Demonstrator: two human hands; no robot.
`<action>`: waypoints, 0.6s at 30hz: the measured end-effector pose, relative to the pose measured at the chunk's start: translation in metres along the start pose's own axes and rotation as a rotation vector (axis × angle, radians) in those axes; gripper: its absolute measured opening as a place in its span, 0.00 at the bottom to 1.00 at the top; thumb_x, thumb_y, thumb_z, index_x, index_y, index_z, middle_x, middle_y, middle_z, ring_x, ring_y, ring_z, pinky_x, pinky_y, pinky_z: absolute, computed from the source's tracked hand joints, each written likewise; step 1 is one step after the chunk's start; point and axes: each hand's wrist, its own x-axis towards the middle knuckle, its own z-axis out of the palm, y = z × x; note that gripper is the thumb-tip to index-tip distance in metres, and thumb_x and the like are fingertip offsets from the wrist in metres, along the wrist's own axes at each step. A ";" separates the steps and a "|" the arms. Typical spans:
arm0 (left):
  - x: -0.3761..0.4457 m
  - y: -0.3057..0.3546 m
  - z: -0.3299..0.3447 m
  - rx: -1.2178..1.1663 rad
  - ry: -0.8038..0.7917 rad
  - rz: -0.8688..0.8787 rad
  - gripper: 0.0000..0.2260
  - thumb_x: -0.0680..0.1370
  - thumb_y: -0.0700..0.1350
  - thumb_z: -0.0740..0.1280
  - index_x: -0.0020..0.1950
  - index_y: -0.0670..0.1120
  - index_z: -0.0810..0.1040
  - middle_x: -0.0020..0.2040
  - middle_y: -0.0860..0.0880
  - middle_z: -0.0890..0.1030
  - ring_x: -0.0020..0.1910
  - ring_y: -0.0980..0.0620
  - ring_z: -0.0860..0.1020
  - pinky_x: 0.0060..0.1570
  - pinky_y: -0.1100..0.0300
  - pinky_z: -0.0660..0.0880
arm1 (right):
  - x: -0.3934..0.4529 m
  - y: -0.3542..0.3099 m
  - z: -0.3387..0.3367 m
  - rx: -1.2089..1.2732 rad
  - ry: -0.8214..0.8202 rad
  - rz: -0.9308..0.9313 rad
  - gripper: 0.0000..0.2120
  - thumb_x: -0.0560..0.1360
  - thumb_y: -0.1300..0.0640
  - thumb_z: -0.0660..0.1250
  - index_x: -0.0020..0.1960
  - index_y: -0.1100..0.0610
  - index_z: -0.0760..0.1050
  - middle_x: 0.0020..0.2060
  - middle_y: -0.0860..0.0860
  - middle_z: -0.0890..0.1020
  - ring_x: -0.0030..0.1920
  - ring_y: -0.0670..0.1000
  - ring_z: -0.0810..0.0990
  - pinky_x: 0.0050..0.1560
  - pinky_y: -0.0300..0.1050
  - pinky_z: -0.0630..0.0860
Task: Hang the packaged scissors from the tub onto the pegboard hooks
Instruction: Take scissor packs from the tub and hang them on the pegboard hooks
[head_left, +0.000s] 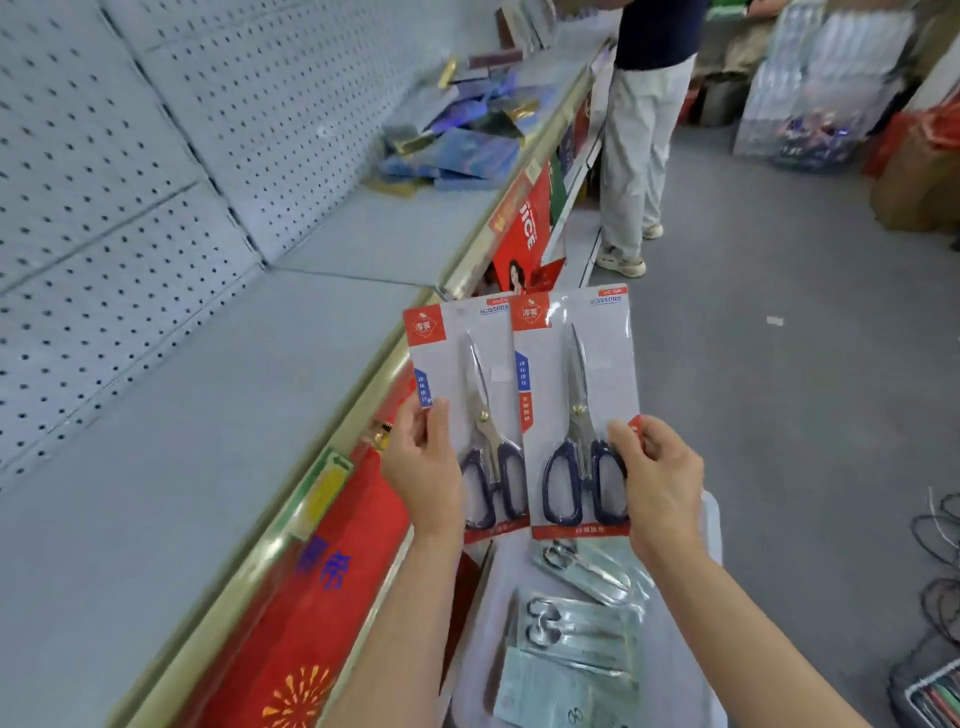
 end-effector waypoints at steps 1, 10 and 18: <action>0.003 0.011 -0.006 -0.011 0.028 0.012 0.05 0.78 0.41 0.68 0.53 0.45 0.82 0.43 0.55 0.85 0.40 0.63 0.80 0.44 0.67 0.76 | -0.001 -0.010 0.005 0.008 -0.027 -0.005 0.15 0.76 0.55 0.69 0.35 0.61 0.72 0.28 0.53 0.72 0.31 0.48 0.69 0.31 0.44 0.69; 0.004 0.095 -0.068 -0.033 0.287 0.069 0.08 0.78 0.41 0.69 0.56 0.43 0.83 0.45 0.51 0.85 0.41 0.66 0.80 0.44 0.72 0.75 | -0.031 -0.084 0.025 0.118 -0.238 -0.072 0.11 0.77 0.54 0.69 0.39 0.58 0.77 0.31 0.54 0.80 0.31 0.47 0.78 0.34 0.47 0.80; -0.004 0.168 -0.151 -0.084 0.480 0.200 0.18 0.78 0.41 0.69 0.66 0.53 0.77 0.32 0.55 0.75 0.31 0.62 0.69 0.39 0.72 0.70 | -0.086 -0.140 0.069 0.235 -0.458 -0.153 0.13 0.77 0.56 0.69 0.43 0.66 0.74 0.36 0.63 0.77 0.38 0.51 0.73 0.41 0.50 0.74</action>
